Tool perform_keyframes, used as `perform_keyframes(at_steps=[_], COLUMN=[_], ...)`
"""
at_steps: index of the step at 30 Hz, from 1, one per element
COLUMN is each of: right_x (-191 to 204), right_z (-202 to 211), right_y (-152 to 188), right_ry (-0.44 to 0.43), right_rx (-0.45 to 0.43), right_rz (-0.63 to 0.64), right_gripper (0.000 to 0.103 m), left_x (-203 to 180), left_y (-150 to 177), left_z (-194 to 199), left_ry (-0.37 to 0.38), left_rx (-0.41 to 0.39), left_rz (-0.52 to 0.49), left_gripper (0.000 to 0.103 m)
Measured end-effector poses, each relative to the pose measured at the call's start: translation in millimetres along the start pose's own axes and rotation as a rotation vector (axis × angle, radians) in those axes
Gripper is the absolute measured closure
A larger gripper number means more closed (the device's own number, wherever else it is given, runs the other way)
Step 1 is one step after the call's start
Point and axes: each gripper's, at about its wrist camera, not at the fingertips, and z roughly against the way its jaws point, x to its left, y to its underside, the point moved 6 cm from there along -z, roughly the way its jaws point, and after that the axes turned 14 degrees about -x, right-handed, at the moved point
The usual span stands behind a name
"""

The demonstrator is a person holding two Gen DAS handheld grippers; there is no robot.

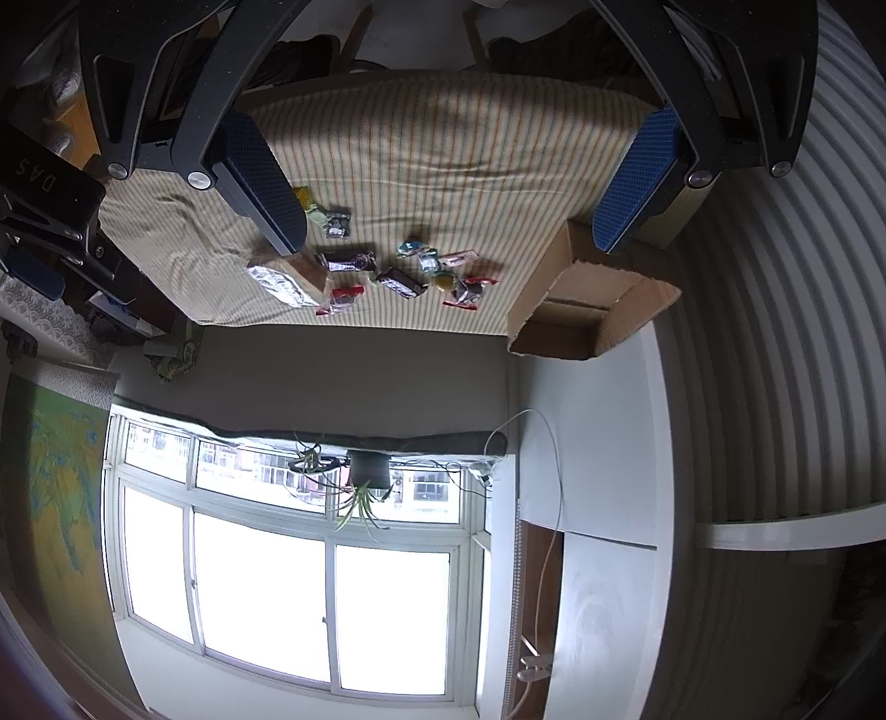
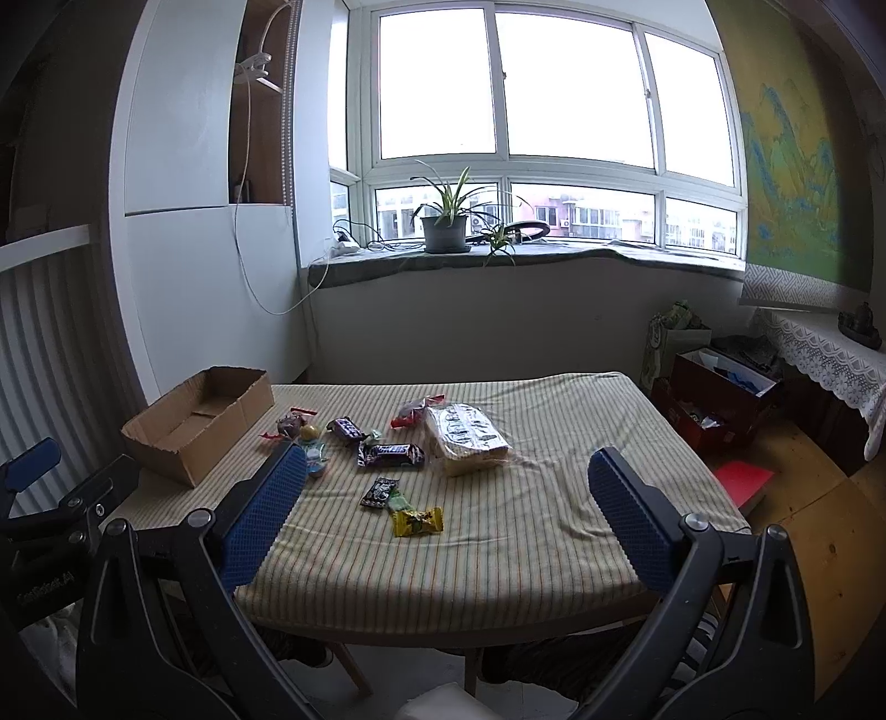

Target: Organize snacks

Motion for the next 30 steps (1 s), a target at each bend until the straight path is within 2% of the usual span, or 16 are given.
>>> perform_keyframes(at_steps=[10,14,20,23,25,27,30], right_x=[-24.6,-29.7,-38.6,-45.7,-51.6,-57.6,-63.2], right_z=[-56.7,-76.5,-101.8,-114.1,-122.0,-130.8,-143.6], right_y=[27.7,34.7,51.2,63.6,71.6,78.6,87.5], right_ry=[-0.043,-0.037,-0.078,-0.088,-0.080,-0.085,-0.105], right_rx=[0.132,0.155,0.181,0.208,0.231,0.264,0.319], right_rz=[-0.139,-0.111,-0.040,-0.020,-0.022,-0.041,-0.078], right_gripper=[0.000,0.000,0.000,0.000,0.000,0.005,0.008], left_x=[-1.4,-1.1,8.2,17.9,24.0,29.5,32.4], left_y=[19.6,27.0,46.5,60.6,69.6,77.7,85.2], left_z=[-43.7,-64.8,-94.5,-108.4,-115.5,-122.9,-134.4], left_ry=[-0.015,-0.005,0.083,0.065,0.061,0.051,0.048], left_rx=[0.080,0.109,0.140,0.180,0.209,0.237,0.265], left_rz=[-0.028,-0.031,0.037,0.038,0.048,0.053,0.065], left_gripper=[0.000,0.000,0.000,0.000,0.005,0.008,0.014])
